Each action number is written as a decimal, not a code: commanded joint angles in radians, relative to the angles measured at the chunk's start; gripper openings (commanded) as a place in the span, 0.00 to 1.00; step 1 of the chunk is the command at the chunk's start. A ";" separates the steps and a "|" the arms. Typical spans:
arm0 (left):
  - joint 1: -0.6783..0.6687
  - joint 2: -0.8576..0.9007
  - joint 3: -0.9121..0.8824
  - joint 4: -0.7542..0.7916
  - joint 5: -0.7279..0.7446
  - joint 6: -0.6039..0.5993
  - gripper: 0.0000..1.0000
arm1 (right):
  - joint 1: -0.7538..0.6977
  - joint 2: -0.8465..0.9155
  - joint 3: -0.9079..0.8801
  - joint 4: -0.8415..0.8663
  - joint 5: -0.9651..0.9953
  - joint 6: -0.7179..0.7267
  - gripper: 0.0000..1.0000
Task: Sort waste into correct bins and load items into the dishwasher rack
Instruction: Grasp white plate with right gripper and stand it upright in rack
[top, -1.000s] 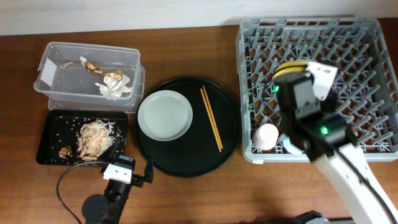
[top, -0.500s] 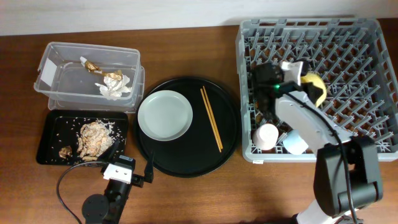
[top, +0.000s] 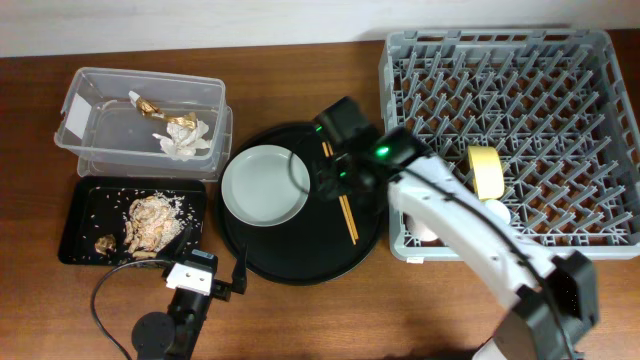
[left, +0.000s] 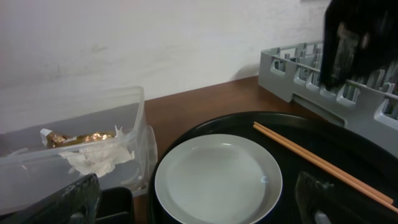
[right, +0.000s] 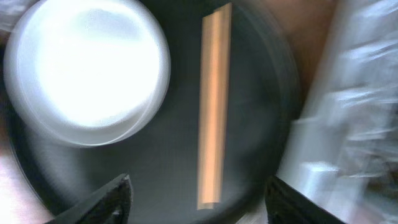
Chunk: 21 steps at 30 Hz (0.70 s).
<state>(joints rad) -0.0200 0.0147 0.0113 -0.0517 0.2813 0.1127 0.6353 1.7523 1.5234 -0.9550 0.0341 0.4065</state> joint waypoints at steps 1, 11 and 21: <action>0.003 -0.006 -0.002 -0.006 0.011 0.009 0.99 | 0.066 0.172 -0.077 0.084 -0.133 0.242 0.67; 0.003 -0.006 -0.002 -0.006 0.011 0.010 0.99 | 0.071 0.368 -0.074 0.215 -0.181 0.225 0.45; 0.003 -0.006 -0.002 -0.006 0.011 0.009 0.99 | -0.013 0.165 -0.031 0.049 0.058 0.227 0.04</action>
<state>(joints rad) -0.0200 0.0147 0.0113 -0.0517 0.2817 0.1127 0.6777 2.0586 1.4677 -0.8608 -0.0788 0.6483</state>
